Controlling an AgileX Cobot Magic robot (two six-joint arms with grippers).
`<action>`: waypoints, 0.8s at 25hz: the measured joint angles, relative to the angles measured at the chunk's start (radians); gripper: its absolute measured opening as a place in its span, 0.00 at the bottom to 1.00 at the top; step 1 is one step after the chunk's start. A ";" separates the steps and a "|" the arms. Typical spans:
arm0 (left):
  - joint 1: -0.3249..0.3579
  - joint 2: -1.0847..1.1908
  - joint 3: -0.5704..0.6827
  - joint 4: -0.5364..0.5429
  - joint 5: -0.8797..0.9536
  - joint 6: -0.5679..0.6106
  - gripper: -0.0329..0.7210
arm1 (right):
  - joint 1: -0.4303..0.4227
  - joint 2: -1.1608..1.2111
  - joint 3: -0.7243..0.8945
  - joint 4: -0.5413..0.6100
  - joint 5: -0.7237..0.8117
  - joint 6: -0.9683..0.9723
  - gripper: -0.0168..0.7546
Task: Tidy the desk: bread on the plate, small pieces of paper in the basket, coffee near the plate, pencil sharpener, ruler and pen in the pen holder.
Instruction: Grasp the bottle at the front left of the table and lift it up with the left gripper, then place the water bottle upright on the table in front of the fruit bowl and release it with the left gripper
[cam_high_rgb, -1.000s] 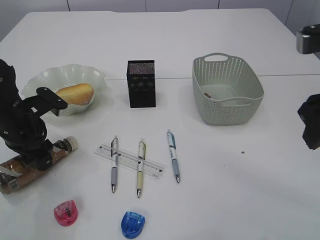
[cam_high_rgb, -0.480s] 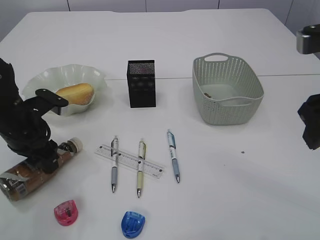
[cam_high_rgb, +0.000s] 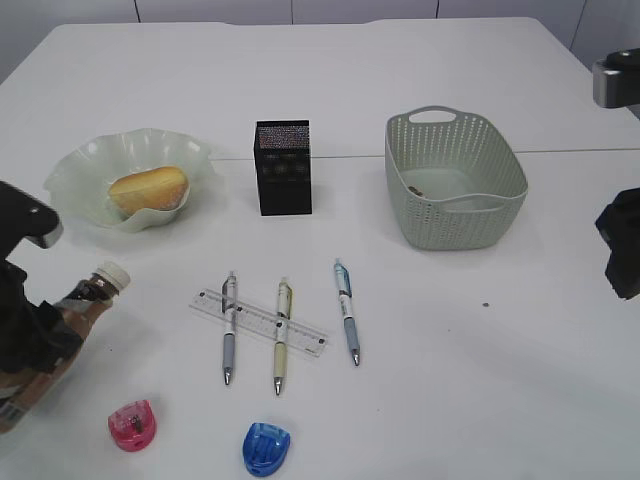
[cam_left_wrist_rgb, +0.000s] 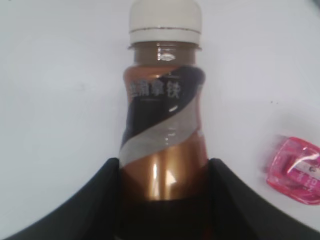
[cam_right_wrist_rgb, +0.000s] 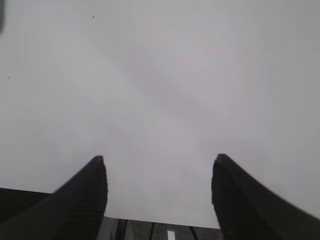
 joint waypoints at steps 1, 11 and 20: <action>0.000 -0.037 0.035 -0.013 -0.046 0.000 0.54 | 0.000 0.000 0.000 0.000 0.000 0.000 0.64; 0.000 -0.366 0.225 -0.130 -0.446 -0.005 0.54 | 0.000 0.000 0.000 0.022 0.000 0.000 0.64; 0.000 -0.328 0.320 0.140 -0.956 -0.394 0.54 | 0.000 0.000 0.000 0.038 0.002 0.000 0.64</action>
